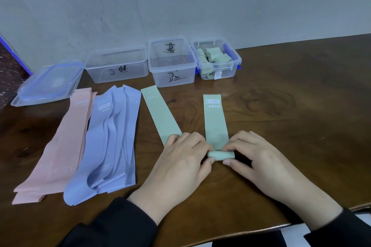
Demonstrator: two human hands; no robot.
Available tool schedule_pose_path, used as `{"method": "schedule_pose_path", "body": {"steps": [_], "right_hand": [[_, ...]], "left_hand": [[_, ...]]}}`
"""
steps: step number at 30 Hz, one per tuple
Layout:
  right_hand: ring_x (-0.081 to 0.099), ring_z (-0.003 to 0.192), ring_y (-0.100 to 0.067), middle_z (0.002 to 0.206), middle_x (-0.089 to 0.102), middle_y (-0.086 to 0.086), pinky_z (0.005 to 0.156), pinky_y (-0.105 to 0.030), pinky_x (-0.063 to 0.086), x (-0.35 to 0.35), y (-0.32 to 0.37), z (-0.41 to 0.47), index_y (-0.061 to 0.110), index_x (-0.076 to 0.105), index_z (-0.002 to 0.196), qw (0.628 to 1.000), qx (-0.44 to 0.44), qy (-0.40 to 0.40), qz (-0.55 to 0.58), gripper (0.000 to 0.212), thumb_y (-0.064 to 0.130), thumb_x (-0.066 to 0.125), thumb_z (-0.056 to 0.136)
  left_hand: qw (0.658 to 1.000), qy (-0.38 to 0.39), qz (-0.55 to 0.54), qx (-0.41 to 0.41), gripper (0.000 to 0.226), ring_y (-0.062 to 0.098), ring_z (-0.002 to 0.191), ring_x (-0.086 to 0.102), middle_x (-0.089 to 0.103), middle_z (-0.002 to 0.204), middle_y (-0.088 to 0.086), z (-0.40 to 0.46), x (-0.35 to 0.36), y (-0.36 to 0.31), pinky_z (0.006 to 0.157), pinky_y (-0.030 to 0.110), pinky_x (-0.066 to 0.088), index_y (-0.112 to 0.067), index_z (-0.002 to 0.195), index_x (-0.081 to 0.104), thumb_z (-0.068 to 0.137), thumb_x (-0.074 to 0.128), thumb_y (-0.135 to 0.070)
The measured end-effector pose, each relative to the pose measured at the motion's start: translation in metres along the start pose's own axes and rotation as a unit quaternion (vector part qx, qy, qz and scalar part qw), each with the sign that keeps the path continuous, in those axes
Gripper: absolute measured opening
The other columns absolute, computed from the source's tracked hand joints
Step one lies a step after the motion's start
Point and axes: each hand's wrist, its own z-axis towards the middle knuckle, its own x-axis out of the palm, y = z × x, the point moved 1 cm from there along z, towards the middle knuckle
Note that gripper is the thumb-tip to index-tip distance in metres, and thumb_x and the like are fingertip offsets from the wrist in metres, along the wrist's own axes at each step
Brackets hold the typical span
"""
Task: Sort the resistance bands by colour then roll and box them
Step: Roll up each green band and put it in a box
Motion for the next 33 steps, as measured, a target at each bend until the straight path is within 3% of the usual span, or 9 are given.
{"method": "schedule_pose_path", "body": {"steps": [6, 9, 13, 18, 21, 26, 33], "right_hand": [[0.053, 0.101, -0.007, 0.107, 0.053, 0.024, 0.083, -0.027, 0.051, 0.0016, 0.0003, -0.0005, 0.031, 0.072, 0.120, 1.000, -0.007, 0.009, -0.007, 0.037, 0.052, 0.050, 0.098], [0.053, 0.105, -0.005, 0.112, 0.054, 0.025, 0.087, -0.026, 0.051, -0.0001, -0.0001, -0.0008, 0.033, 0.066, 0.125, 1.000, 0.002, 0.012, 0.001, 0.041, 0.057, 0.053, 0.094], [0.054, 0.104, -0.006, 0.110, 0.055, 0.025, 0.085, -0.029, 0.052, -0.0003, -0.0003, -0.0001, 0.035, 0.066, 0.116, 1.000, 0.004, 0.008, 0.001, 0.031, 0.052, 0.056, 0.093], [0.054, 0.104, -0.008, 0.111, 0.054, 0.024, 0.087, -0.027, 0.051, 0.0011, 0.0001, 0.0002, 0.032, 0.069, 0.122, 1.000, 0.004, 0.008, -0.006, 0.042, 0.056, 0.044, 0.099], [0.052, 0.106, -0.004, 0.113, 0.052, 0.026, 0.088, -0.024, 0.049, 0.0004, -0.0002, 0.0001, 0.033, 0.064, 0.128, 1.000, 0.010, 0.013, -0.008, 0.045, 0.059, 0.046, 0.096], [0.053, 0.107, -0.004, 0.111, 0.052, 0.027, 0.085, -0.026, 0.051, -0.0002, 0.0003, 0.0003, 0.038, 0.063, 0.114, 1.000, 0.015, 0.012, 0.000, 0.027, 0.053, 0.056, 0.093], [0.053, 0.107, -0.006, 0.114, 0.052, 0.026, 0.090, -0.026, 0.050, 0.0007, 0.0007, 0.0002, 0.032, 0.064, 0.127, 1.000, 0.014, 0.013, -0.009, 0.043, 0.056, 0.046, 0.097]], "left_hand": [[1.000, 0.013, 0.006, -0.001, 0.027, 0.005, 0.103, 0.049, 0.055, 0.111, -0.017, 0.0002, 0.0013, 0.0023, 0.096, 0.024, 0.033, -0.033, 0.115, 0.063, 0.096, 0.052, -0.051], [1.000, 0.008, 0.002, -0.003, 0.031, 0.004, 0.102, 0.049, 0.055, 0.109, -0.017, -0.0004, 0.0018, 0.0026, 0.095, 0.025, 0.034, -0.031, 0.114, 0.065, 0.098, 0.045, -0.049], [1.000, 0.013, -0.004, -0.007, 0.039, 0.003, 0.102, 0.048, 0.055, 0.109, -0.018, -0.0011, 0.0013, 0.0021, 0.096, 0.027, 0.036, -0.032, 0.118, 0.065, 0.100, 0.036, -0.051], [1.000, 0.017, -0.008, -0.009, 0.031, 0.004, 0.105, 0.049, 0.056, 0.112, -0.018, -0.0006, 0.0014, 0.0035, 0.097, 0.027, 0.035, -0.034, 0.118, 0.061, 0.097, 0.048, -0.051], [1.000, 0.020, -0.009, -0.009, 0.032, 0.004, 0.105, 0.049, 0.055, 0.111, -0.018, -0.0003, 0.0012, 0.0032, 0.097, 0.026, 0.033, -0.033, 0.118, 0.062, 0.098, 0.042, -0.049], [1.000, 0.018, -0.010, -0.013, 0.038, 0.003, 0.105, 0.047, 0.054, 0.111, -0.019, -0.0003, 0.0014, 0.0032, 0.098, 0.028, 0.035, -0.033, 0.121, 0.062, 0.099, 0.037, -0.051], [1.000, 0.008, -0.011, -0.017, 0.032, 0.003, 0.104, 0.048, 0.055, 0.111, -0.018, 0.0002, 0.0018, 0.0049, 0.097, 0.027, 0.035, -0.032, 0.115, 0.061, 0.096, 0.042, -0.050]]}}
